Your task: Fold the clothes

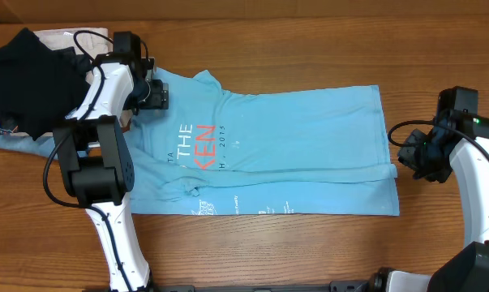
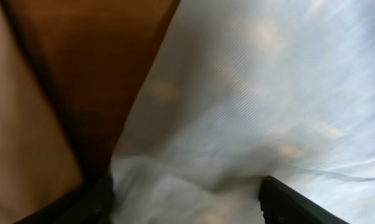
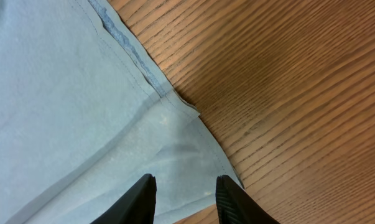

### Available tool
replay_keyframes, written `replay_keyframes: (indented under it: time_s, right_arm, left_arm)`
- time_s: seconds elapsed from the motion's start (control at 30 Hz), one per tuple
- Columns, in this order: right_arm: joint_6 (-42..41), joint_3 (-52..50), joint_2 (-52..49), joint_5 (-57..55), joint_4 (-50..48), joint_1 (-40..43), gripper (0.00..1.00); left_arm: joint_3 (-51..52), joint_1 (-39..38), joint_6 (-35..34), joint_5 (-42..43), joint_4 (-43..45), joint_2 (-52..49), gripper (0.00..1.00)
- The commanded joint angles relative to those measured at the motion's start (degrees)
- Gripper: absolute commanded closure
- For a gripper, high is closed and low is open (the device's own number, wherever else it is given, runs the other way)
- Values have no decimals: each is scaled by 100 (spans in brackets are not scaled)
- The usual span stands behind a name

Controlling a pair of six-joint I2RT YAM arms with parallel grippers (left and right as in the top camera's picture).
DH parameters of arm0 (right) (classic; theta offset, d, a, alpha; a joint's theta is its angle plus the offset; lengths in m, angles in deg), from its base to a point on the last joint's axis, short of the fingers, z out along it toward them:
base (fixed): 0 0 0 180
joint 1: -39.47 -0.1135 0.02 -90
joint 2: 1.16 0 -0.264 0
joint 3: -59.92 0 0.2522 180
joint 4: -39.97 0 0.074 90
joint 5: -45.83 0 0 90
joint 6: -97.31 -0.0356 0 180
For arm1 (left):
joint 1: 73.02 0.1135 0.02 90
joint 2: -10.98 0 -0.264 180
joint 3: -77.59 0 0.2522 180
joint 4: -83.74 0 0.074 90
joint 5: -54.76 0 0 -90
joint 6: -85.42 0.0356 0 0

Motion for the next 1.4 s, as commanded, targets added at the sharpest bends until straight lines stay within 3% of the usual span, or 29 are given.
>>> replay_keyframes:
  time_s: [0.0, 0.17, 0.33, 0.53, 0.63, 0.9, 1.0, 1.1, 1.37]
  right_arm:
    - [37, 92, 31, 33, -2, 15, 65]
    - [37, 92, 31, 33, -2, 15, 65]
    - [37, 92, 31, 33, -63, 15, 65]
    - [37, 92, 31, 33, -96, 15, 65]
    - [37, 92, 28, 33, -96, 15, 64]
    - [37, 92, 28, 31, -103, 15, 64]
    - [37, 92, 28, 31, -142, 15, 65]
    - [68, 92, 31, 33, -271, 15, 64]
    - [1121, 92, -138, 938, -1202, 15, 65]
  left_arm:
    - [-105, 98, -350, -774, -243, -136, 22]
    - [-105, 142, -555, -590, -409, -136, 22]
    - [-105, 142, -549, 195, -330, -136, 33]
    - [-105, 142, -549, 535, -151, -136, 26]
    - [-105, 146, -549, 518, -61, -136, 27]
    - [-105, 144, -549, 474, -31, -136, 56]
    - [-105, 149, -531, 468, -44, -136, 80]
    - [-105, 146, -533, 470, -50, -136, 93]
    - [-105, 146, -557, 481, -385, -136, 96]
